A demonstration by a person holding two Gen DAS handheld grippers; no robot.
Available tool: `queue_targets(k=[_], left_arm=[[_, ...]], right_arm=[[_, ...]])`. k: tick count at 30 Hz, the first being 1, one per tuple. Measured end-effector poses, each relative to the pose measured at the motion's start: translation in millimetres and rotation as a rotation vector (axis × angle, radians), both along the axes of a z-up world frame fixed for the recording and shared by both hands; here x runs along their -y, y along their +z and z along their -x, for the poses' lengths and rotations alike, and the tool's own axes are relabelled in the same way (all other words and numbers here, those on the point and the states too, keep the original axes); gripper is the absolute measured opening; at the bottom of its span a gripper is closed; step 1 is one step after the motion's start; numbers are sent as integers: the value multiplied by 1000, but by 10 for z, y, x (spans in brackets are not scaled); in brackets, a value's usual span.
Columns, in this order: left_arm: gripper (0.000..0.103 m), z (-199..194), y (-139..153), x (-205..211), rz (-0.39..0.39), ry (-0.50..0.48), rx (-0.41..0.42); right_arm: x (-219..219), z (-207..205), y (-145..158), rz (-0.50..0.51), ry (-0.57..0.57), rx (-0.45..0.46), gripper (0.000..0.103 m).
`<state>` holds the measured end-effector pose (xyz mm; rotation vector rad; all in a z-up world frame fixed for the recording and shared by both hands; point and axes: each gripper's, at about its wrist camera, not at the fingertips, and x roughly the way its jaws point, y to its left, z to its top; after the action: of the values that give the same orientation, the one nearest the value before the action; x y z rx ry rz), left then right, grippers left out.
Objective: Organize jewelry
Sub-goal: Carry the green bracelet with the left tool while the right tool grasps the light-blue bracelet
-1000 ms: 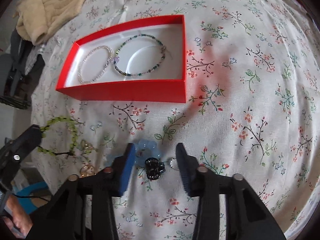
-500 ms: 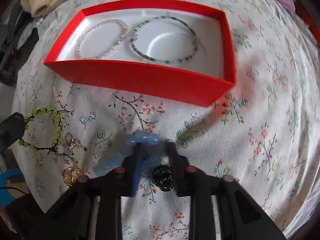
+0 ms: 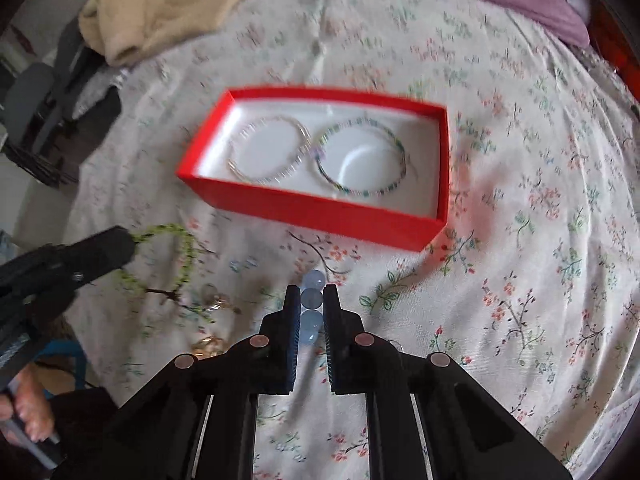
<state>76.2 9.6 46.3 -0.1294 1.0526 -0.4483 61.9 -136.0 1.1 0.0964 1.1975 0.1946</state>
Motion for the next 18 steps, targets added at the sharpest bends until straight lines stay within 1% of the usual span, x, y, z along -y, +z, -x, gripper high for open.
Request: queue_targets(k=[8, 15, 18], left_arm=[[1, -49, 168, 8, 35, 20, 40], [1, -177, 349, 181, 104, 7, 87], [1, -261, 397, 261, 132, 8, 96]], right_arm=[[242, 80, 393, -59, -22, 85, 12], [416, 21, 683, -115, -61, 143, 12], [497, 8, 772, -137, -80, 164, 12]])
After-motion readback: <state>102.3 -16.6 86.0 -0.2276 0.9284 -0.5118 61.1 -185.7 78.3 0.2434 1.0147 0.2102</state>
